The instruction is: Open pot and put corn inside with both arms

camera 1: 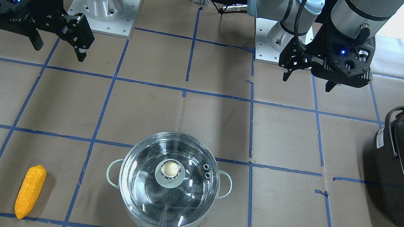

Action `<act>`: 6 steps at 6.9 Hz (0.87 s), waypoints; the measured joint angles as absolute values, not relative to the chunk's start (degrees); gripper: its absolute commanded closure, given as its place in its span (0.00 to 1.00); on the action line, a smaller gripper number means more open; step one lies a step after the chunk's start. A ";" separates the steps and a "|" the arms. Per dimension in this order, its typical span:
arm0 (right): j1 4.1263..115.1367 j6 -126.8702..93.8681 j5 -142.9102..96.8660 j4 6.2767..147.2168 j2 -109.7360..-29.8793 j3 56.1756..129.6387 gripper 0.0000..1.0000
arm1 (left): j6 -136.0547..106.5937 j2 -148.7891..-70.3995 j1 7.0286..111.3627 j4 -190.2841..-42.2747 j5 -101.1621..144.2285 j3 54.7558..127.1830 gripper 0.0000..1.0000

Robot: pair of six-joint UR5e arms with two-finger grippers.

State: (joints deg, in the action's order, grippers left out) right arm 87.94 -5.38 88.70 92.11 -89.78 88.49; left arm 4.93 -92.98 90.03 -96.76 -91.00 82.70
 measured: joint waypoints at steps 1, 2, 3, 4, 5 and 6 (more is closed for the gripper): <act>87.79 -4.67 88.84 92.25 -89.21 89.02 0.00 | 1.15 -94.68 91.19 -94.28 -88.81 82.18 0.00; 87.48 -3.43 88.86 92.96 -87.31 89.33 0.00 | -2.81 -97.61 93.65 -89.61 -86.94 81.90 0.00; 86.90 -2.31 88.86 96.07 -82.88 88.87 0.00 | -7.33 -101.79 96.97 -83.28 -86.11 81.45 0.00; 85.89 -0.40 88.88 101.69 -76.26 87.22 0.00 | -11.97 -106.85 100.47 -77.33 -85.85 79.90 0.00; 84.63 2.69 88.88 106.84 -69.43 85.14 0.01 | -15.29 -111.38 102.79 -74.09 -85.77 77.06 0.00; 83.33 5.86 88.84 112.51 -63.21 83.79 0.03 | -17.71 -115.27 104.19 -72.81 -85.73 73.70 0.00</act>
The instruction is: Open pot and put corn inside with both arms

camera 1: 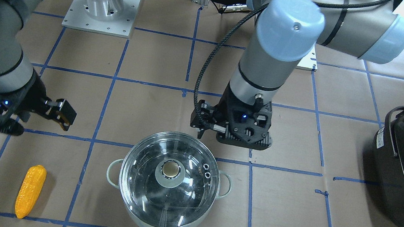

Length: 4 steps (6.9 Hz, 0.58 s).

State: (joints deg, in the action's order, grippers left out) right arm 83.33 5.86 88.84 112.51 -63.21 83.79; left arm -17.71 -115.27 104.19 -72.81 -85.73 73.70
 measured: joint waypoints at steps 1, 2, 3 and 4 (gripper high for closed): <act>82.25 8.14 88.82 118.88 -57.68 83.30 0.11 | -19.82 -118.59 105.35 -71.67 -85.68 71.01 0.00; 81.48 9.85 88.81 123.93 -53.55 83.21 0.30 | -21.29 -120.71 106.19 -70.20 -85.64 69.75 0.00; 80.75 11.59 88.82 126.87 -51.09 83.39 0.67 | -22.34 -122.06 106.71 -69.07 -85.63 69.31 0.00; 80.29 12.35 88.79 128.05 -50.08 83.94 0.92 | -22.82 -123.01 107.09 -68.22 -85.66 69.23 0.24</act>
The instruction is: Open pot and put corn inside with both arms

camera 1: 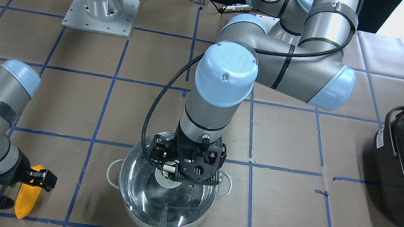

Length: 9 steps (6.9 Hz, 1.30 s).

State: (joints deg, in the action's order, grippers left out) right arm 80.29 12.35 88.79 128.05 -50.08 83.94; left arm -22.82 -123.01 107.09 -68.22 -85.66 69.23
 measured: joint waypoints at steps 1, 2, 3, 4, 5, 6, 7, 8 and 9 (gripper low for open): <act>80.09 12.30 88.79 128.39 -49.93 84.43 0.95 | -22.85 -123.63 107.31 -67.60 -85.68 69.27 0.73; 80.02 12.01 88.83 128.31 -50.03 84.59 0.96 | -22.78 -123.94 107.64 -67.37 -85.77 69.36 0.87; 80.02 11.72 88.85 128.06 -50.37 84.53 0.96 | -22.98 -124.02 108.21 -67.41 -86.06 69.43 0.94; 80.08 11.17 88.85 127.71 -51.21 84.35 0.95 | -23.09 -123.99 108.78 -67.56 -86.32 69.41 0.96; 80.21 10.48 88.84 127.04 -52.53 84.14 0.95 | -22.93 -123.46 109.05 -67.87 -86.48 69.27 0.96; 80.35 10.16 88.74 125.48 -54.06 83.96 0.95 | -22.03 -122.05 108.89 -68.84 -86.53 68.85 0.96; 80.45 10.04 88.58 122.94 -56.07 83.92 0.94 | -19.52 -120.04 107.68 -71.29 -86.51 68.18 0.96; 80.47 10.00 88.46 120.67 -57.84 83.92 0.94 | -14.52 -117.84 104.65 -74.67 -86.50 67.85 0.96; 80.49 9.98 88.39 119.38 -58.87 83.93 0.94 | -6.67 -115.85 99.73 -77.74 -86.50 68.20 0.96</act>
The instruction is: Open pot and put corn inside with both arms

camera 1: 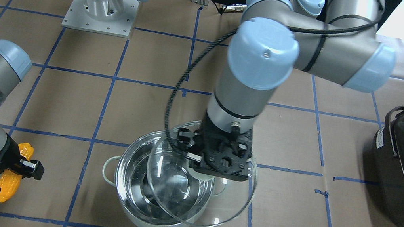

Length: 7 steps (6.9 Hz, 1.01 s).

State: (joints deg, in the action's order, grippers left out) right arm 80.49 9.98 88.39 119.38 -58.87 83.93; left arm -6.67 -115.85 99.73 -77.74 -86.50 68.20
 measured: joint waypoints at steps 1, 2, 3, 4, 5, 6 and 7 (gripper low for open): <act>80.51 10.00 88.31 118.65 -59.25 83.93 0.94 | 1.56 -114.76 94.21 -79.50 -86.47 69.00 0.96; 80.79 9.99 88.23 118.33 -59.46 83.88 0.94 | 9.24 -114.34 88.80 -80.03 -86.37 70.45 0.96; 82.36 9.00 88.18 118.29 -59.72 83.44 0.94 | 15.86 -114.33 83.96 -79.39 -86.17 72.92 0.96; 85.74 5.85 88.20 118.31 -59.83 82.03 0.94 | 19.48 -114.87 80.87 -76.03 -85.99 76.51 0.96; 90.02 1.37 88.19 118.25 -59.51 79.82 0.94 | 21.02 -116.11 79.46 -69.10 -85.95 80.89 0.96; 94.65 -4.15 88.07 118.17 -58.66 77.78 0.94 | 21.90 -117.60 78.81 -61.78 -86.00 84.94 0.96; 99.56 -10.02 88.05 118.32 -56.91 75.37 0.94 | 22.43 -118.76 78.42 -57.48 -86.01 87.59 0.96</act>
State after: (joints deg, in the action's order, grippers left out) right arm 99.56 -10.02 88.05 118.32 -56.91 75.37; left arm 22.43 -118.76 78.42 -57.48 -86.01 87.59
